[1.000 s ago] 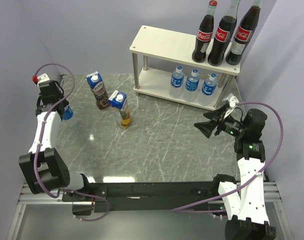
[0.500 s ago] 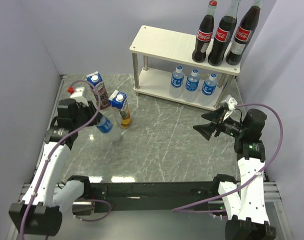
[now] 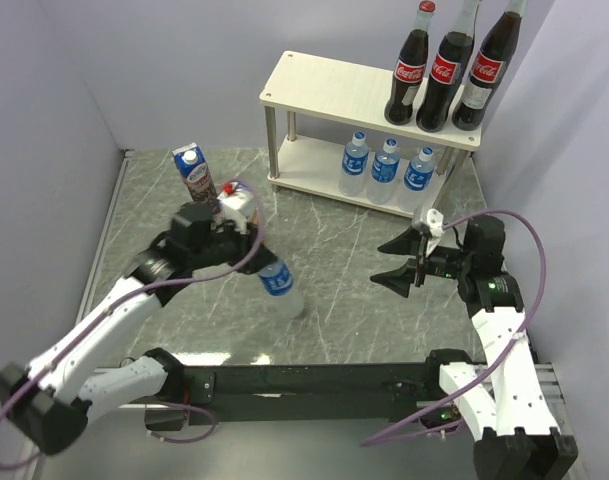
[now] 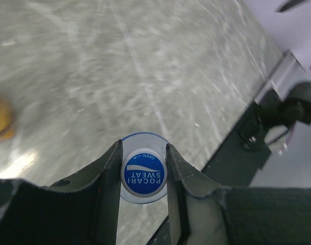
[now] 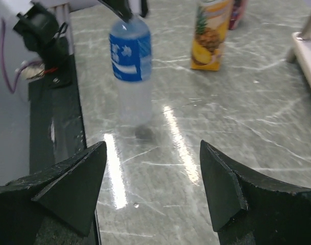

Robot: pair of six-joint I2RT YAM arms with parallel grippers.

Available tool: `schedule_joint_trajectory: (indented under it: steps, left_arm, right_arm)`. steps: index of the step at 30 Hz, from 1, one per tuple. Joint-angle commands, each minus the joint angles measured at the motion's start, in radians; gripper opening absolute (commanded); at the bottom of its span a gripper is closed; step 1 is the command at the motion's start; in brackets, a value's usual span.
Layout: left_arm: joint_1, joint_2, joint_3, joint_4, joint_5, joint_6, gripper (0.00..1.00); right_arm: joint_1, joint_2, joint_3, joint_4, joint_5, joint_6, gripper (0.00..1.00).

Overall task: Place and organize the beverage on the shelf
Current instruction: Adjust the drink.

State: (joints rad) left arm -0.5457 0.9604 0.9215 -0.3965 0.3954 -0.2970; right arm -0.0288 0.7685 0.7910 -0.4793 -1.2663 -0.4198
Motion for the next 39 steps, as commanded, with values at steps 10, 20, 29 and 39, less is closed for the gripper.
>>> schedule_joint_trajectory:
  steps: [10,20,29,39]
  left_arm:
    - [-0.359,0.402,0.469,0.188,-0.222,0.085,0.00]
    - [-0.384,0.509,0.639,0.177,-0.193,0.042,0.00]
    - [-0.415,0.587,0.732,0.170,-0.148,0.012,0.00]
    - [-0.450,0.684,0.876,0.102,-0.168,0.029,0.00]
  right_arm:
    - [0.231,0.009,-0.078,0.194,0.228,0.082,0.79]
    - [0.279,-0.054,-0.187,0.476,0.498,0.348,0.81]
    - [0.308,-0.038,-0.185,0.501,0.551,0.339,0.81]
    - [0.311,-0.014,-0.164,0.485,0.585,0.343,0.74]
